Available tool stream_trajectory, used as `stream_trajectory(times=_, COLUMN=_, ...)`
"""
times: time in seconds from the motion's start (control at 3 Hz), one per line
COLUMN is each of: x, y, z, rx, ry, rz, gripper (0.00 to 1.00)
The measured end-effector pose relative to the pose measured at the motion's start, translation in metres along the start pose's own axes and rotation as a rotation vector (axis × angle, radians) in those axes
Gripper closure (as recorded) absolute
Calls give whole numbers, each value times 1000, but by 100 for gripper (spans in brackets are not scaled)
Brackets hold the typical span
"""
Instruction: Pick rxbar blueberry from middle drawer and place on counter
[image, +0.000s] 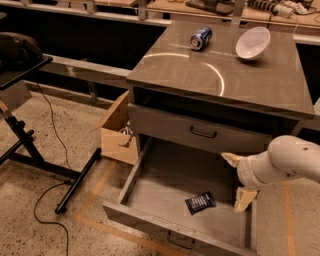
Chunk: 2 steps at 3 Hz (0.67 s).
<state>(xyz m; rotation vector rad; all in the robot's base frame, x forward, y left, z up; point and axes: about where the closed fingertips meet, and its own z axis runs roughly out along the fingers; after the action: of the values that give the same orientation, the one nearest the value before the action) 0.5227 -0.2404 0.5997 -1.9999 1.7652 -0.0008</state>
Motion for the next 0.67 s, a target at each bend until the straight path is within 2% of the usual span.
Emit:
stream_trajectory(times=0.33, x=17, y=16, z=57, rx=-26, ry=-49, rz=12, gripper=0)
stream_trajectory(times=0.67, x=17, y=16, z=57, rx=-26, ry=-49, rz=12, gripper=0)
